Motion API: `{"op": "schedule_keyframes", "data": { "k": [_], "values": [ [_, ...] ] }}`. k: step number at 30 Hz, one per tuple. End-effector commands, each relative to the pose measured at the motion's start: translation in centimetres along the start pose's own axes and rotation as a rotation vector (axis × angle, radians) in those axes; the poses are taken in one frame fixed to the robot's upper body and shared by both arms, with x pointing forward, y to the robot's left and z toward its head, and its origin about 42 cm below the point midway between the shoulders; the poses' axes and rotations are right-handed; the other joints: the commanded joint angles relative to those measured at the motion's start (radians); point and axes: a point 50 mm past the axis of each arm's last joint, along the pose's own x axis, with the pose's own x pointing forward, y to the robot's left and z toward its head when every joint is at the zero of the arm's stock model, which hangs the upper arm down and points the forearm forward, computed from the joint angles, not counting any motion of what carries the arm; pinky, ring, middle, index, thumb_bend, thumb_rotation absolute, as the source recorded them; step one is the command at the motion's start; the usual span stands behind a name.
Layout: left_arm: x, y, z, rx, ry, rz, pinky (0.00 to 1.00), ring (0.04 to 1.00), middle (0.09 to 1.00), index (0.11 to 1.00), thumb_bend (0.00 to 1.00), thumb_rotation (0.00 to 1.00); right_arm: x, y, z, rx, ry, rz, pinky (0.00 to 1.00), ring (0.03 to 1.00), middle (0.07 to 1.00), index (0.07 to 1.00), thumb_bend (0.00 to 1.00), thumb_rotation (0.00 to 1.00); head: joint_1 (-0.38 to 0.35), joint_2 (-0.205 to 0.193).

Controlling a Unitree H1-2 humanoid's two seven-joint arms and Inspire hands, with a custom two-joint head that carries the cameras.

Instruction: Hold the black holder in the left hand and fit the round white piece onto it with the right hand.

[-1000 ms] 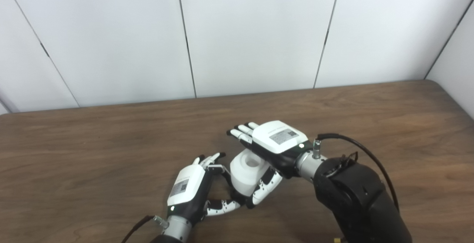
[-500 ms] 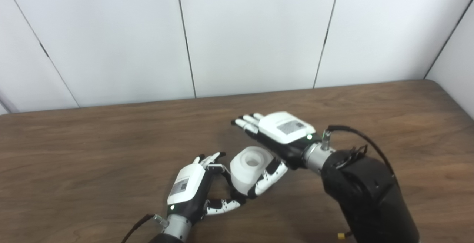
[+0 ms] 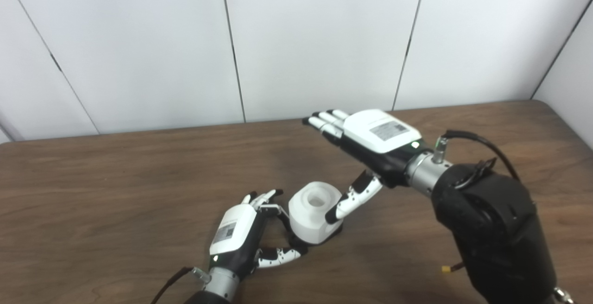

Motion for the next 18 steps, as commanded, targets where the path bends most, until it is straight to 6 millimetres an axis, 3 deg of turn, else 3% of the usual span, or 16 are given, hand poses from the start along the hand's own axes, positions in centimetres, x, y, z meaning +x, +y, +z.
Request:
{"op": "schedule_keyframes", "data": {
  "k": [1, 18],
  "values": [
    [0.8, 0.7, -0.1, 0.019, -0.017, 0.026, 1.0, 0.908, 0.913, 0.482, 0.51, 0.05, -0.6, -2.7, -0.2, -0.053, -0.011, -0.098, 0.69, 1.0, 1.0, 1.0, 1.0, 0.53, -0.002, -0.002],
    [0.9, 0.8, -1.3, 0.021, -0.019, 0.02, 1.0, 0.911, 0.913, 0.482, 0.51, 0.05, -4.4, -6.0, -3.4, -0.057, 0.049, -0.189, 0.76, 1.0, 1.0, 1.0, 1.0, 0.53, -0.02, -0.039]
  ]
}}
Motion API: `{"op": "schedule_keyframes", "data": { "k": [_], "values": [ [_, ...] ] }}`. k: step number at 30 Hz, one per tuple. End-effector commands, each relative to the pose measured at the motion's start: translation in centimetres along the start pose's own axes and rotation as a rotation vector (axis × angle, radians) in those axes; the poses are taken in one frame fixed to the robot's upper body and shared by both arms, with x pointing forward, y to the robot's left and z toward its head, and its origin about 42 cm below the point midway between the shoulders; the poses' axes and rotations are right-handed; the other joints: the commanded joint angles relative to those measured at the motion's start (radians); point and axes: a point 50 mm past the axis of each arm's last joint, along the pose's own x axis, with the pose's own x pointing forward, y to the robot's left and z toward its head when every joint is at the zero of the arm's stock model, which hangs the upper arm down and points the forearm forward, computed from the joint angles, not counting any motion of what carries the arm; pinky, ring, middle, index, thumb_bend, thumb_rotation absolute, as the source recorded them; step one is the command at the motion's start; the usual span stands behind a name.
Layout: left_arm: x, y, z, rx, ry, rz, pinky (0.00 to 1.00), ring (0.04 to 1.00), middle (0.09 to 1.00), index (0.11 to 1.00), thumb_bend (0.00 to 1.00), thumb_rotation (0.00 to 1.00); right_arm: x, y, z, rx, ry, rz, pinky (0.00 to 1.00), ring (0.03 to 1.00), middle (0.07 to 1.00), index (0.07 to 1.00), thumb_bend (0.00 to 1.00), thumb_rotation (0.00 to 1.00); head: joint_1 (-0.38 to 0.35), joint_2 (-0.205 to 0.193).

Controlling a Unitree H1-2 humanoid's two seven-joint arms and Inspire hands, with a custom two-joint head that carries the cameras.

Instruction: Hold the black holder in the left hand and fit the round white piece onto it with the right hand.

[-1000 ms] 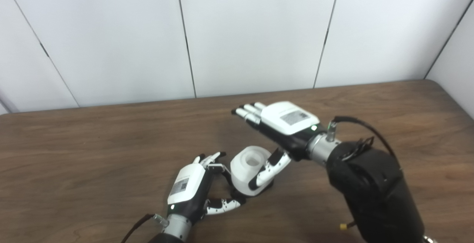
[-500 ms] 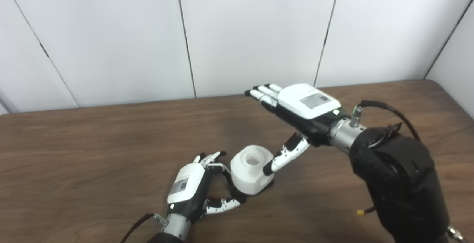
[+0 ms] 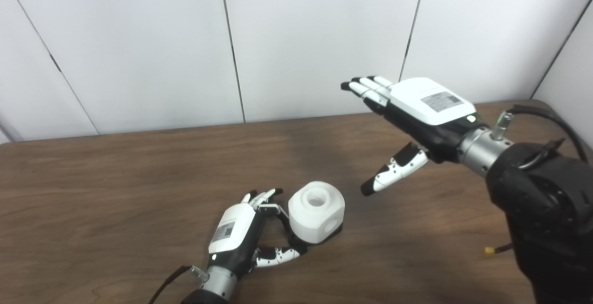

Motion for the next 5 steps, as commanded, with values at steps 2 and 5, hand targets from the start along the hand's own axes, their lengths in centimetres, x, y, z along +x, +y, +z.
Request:
{"op": "schedule_keyframes", "data": {
  "k": [2, 5],
  "values": [
    [0.6, 0.79, -0.43, 0.019, -0.002, 0.022, 1.0, 0.911, 0.913, 0.482, 0.51, 0.05, -0.79, -2.41, -0.14, -0.033, 0.001, -0.086, 0.76, 1.0, 1.0, 1.0, 1.0, 0.52, -0.002, 0.0],
    [0.63, 0.77, -0.59, 0.022, -0.004, 0.026, 1.0, 0.91, 0.911, 0.483, 0.51, 0.05, -1.0, -2.43, -0.39, -0.037, 0.008, -0.085, 0.79, 1.0, 1.0, 1.0, 1.0, 0.52, -0.002, -0.003]
  ]
}}
